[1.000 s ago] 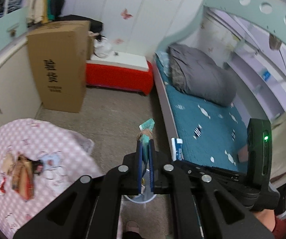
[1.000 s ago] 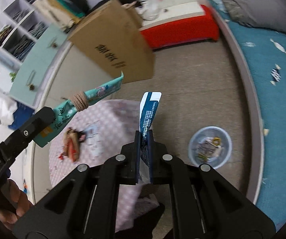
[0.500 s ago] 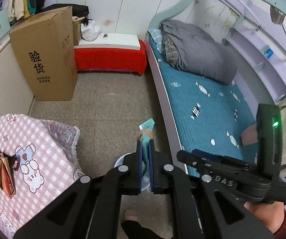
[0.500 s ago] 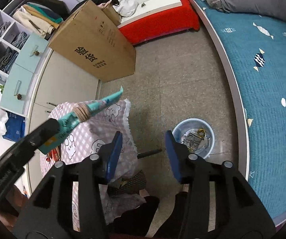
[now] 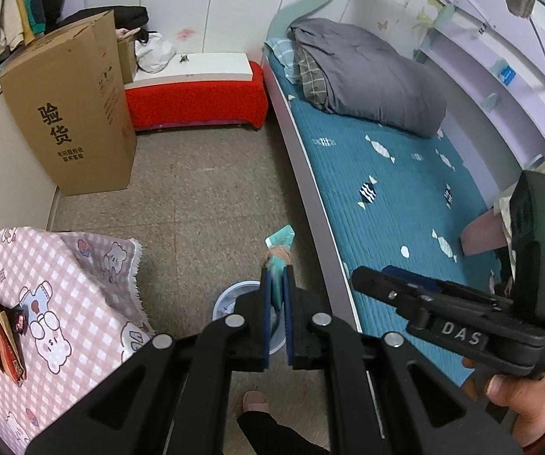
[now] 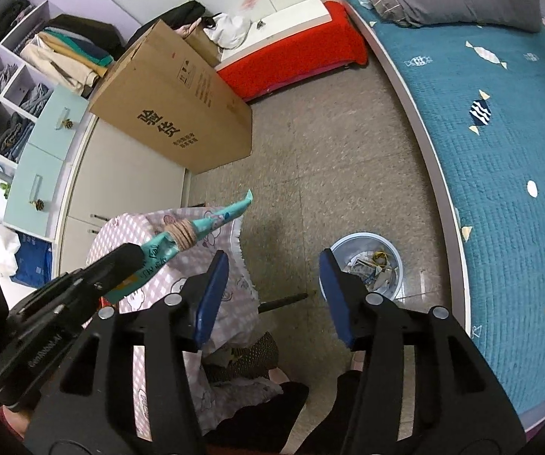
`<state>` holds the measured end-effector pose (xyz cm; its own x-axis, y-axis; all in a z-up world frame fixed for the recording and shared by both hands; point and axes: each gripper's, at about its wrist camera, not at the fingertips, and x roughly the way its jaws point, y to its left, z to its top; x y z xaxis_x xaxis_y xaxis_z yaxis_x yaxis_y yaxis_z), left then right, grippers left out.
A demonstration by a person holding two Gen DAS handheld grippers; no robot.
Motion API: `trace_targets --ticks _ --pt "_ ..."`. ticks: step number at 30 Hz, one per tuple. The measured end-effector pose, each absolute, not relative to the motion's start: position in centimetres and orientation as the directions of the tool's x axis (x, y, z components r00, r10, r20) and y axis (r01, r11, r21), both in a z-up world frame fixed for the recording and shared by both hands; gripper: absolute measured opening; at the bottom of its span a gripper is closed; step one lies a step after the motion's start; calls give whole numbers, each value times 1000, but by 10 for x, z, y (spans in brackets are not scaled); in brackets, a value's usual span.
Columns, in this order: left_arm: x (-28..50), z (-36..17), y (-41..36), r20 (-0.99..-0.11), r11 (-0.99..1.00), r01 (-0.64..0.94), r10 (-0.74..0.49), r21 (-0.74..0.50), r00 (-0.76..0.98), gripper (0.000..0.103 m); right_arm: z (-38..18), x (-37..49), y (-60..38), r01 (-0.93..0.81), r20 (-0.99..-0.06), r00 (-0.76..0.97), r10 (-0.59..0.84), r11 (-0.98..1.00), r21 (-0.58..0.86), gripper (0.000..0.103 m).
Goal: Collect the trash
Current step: 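Carry the toothbrush and toothpaste tube over to the blue bucket, then open both grippers over the bucket to drop the toothbrush and tube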
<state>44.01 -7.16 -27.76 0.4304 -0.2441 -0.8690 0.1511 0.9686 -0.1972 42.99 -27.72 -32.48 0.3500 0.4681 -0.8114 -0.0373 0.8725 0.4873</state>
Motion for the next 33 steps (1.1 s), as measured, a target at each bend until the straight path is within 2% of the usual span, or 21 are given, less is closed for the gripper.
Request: trace_targets --ticks 8,11,12,13,15,16,25,33 --pt "452 -282 -94 -879 960 208 -259 -188 401 6 -310 425 -304 8 -781 446 437 871 492 53" --pt "458 -283 -103 -877 953 223 -281 -206 389 10 -306 423 -315 30 -770 476 425 867 498 54" --pt "461 -284 -104 -880 953 217 -282 -211 382 22 -307 422 -319 39 -770 478 422 866 498 55" --pt "463 -287 -105 -884 952 211 -288 -223 368 43 -309 422 -322 51 -772 478 419 864 501 56" --pt "463 -290 -106 -886 954 202 -283 -221 368 65 -314 421 -327 73 -779 469 416 861 503 56" --pt "462 -291 -106 -887 957 197 -272 -211 373 67 -316 419 -329 82 -784 464 413 861 503 56" --pt "450 -299 -85 -907 971 128 -234 -201 351 70 -323 413 -312 78 -794 436 424 861 503 56" --pt "420 -294 -9 -908 979 6 -191 -204 374 70 -327 410 -242 -7 -797 377 472 862 507 56"
